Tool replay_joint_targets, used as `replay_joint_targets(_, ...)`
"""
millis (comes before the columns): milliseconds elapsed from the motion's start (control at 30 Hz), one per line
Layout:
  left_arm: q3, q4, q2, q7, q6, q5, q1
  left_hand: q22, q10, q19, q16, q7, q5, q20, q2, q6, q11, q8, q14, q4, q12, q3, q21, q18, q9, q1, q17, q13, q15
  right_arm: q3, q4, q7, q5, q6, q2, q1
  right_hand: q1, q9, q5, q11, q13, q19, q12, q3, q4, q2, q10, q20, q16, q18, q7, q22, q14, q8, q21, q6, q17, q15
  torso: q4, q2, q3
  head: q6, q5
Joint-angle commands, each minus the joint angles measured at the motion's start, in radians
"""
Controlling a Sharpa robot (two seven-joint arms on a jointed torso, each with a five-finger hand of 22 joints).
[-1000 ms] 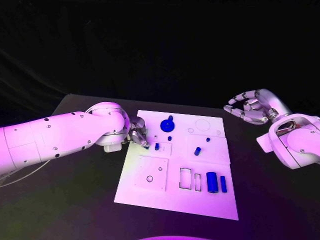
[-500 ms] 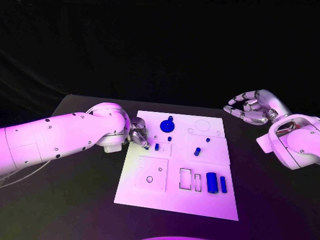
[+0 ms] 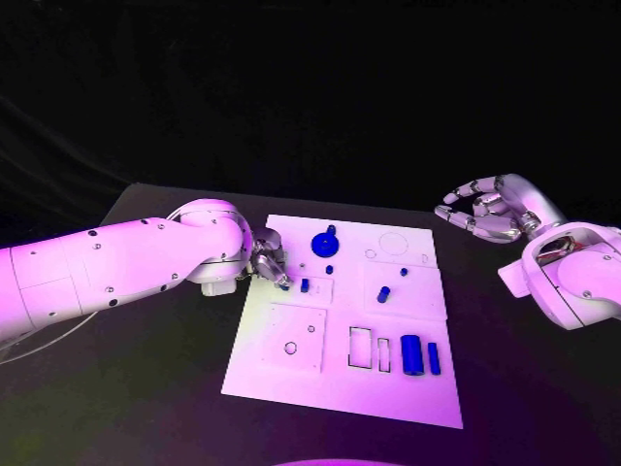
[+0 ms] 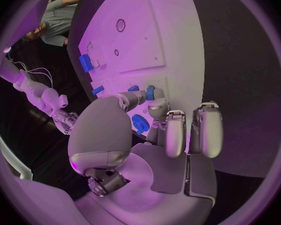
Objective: Assemble the parts on the task board
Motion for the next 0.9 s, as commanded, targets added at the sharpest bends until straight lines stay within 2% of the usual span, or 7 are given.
replay_joint_targets(33, -0.002, 0.001, 0.003, -0.003, 0.027, -0.007, -0.003, 0.089, 0.006, 0.007, 0.005, 0.001, -0.003, -0.001, 0.0, 0.007, -0.001, 0.004, 0.099, 0.003, 0.005, -0.011, 0.004, -0.002, -0.007, -0.011, 0.246, 0.003, -0.005, 0.0, 0.002, 0.005, -0.011, 0.008, -0.001, -0.001, 0.001, 0.001, 0.005, -0.007, 0.014, 0.056, -0.002, -0.008, 0.0, 0.006, 0.0, -0.005, -0.006, 0.014, -0.001, 0.211, 0.076, 0.005, -0.003, 0.005, 0.15, -0.006, -0.0003, 0.0, 0.0002, -0.001, 0.0)
replay_joint_targets(900, -0.002, -0.008, 0.009, -0.005, 0.032, -0.015, -0.003, 0.102, 0.017, 0.018, 0.008, -0.002, -0.002, -0.004, -0.005, 0.019, -0.004, 0.011, 0.1, 0.044, 0.016, -0.064, 0.01, -0.005, -0.021, -0.04, 0.251, 0.019, -0.008, 0.0, 0.004, 0.005, -0.011, 0.007, -0.003, -0.001, -0.001, 0.001, 0.006, -0.007, 0.013, 0.056, -0.003, -0.01, 0.0, 0.006, -0.001, -0.005, -0.006, 0.014, -0.001, 0.211, 0.076, 0.005, -0.003, 0.005, 0.149, -0.006, -0.0007, 0.0, 0.0001, -0.005, -0.001)
